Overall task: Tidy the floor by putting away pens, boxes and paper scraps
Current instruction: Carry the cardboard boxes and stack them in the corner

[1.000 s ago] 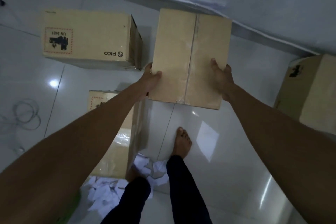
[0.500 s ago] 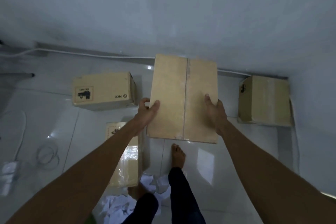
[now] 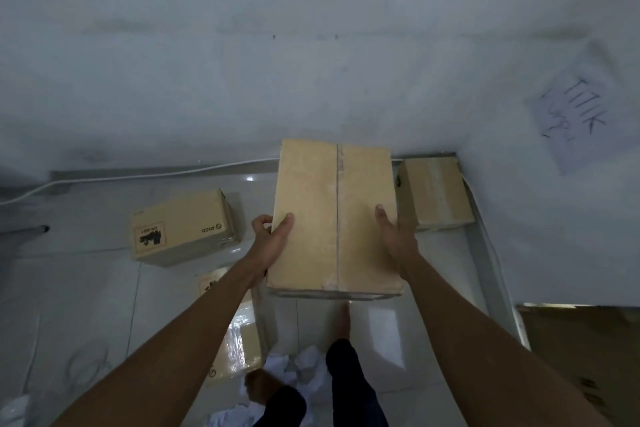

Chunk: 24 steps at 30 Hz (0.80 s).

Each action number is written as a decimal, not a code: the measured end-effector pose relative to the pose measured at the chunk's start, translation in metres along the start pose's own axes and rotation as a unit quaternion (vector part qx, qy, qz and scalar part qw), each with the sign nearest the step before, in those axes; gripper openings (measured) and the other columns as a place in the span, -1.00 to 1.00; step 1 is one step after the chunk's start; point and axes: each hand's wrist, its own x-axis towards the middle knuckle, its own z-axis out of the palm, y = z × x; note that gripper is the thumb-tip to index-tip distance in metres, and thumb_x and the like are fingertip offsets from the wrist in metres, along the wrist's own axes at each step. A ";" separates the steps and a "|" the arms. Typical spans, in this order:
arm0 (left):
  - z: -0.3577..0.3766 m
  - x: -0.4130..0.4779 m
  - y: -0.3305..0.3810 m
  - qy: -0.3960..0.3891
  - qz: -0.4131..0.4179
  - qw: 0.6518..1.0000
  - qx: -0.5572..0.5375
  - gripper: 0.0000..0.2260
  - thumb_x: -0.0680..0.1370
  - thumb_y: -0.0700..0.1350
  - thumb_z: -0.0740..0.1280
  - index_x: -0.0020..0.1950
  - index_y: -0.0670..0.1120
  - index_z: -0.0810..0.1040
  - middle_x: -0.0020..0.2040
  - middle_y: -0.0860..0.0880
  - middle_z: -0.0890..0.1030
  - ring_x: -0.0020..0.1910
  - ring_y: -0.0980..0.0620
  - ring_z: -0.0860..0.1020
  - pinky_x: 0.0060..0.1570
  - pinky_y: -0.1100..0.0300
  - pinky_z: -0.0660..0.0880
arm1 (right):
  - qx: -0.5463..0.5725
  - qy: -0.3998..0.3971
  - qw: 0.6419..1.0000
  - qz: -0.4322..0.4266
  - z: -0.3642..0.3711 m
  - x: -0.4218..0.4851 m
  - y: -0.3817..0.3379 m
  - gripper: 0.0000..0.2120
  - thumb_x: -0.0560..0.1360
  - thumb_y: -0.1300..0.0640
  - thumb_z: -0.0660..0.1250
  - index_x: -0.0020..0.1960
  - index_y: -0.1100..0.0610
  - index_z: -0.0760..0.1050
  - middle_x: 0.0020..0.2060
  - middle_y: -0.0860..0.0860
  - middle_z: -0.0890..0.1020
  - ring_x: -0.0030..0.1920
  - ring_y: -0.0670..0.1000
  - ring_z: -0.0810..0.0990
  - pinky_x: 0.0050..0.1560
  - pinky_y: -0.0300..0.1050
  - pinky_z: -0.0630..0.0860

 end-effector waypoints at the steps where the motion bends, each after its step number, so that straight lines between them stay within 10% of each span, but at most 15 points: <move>1: 0.004 -0.008 0.005 -0.002 0.006 1.000 0.004 -0.54 0.55 0.17 0.25 0.28 -0.03 0.15 0.18 -0.06 0.41 -0.07 0.08 0.50 -0.19 0.15 0.49 | 0.004 0.005 1.000 -0.001 -0.008 -0.006 -0.001 -0.24 0.46 -0.38 0.16 0.48 0.07 0.23 0.43 0.13 0.35 0.40 0.22 0.32 0.42 0.20 0.24; 14: 0.078 -0.058 0.039 -0.064 0.055 0.996 0.020 -0.31 0.50 0.21 0.31 0.52 0.07 0.08 0.39 -0.03 0.40 0.25 -0.09 0.49 0.24 -0.09 0.46 | 0.029 0.051 0.997 -0.050 -0.109 -0.033 0.002 -0.33 0.47 -0.33 0.22 0.43 0.06 0.33 0.33 0.10 0.48 0.31 0.19 0.44 0.33 0.15 0.36; 24: 0.159 -0.080 0.033 -0.073 0.069 0.994 0.038 -0.44 0.53 0.18 0.27 0.47 0.08 0.22 0.30 -0.01 0.48 0.18 -0.05 0.52 0.06 0.07 0.49 | 0.022 0.034 0.998 -0.053 -0.183 -0.019 0.037 -0.34 0.48 -0.34 0.19 0.41 0.05 0.32 0.31 0.08 0.49 0.28 0.19 0.46 0.31 0.16 0.38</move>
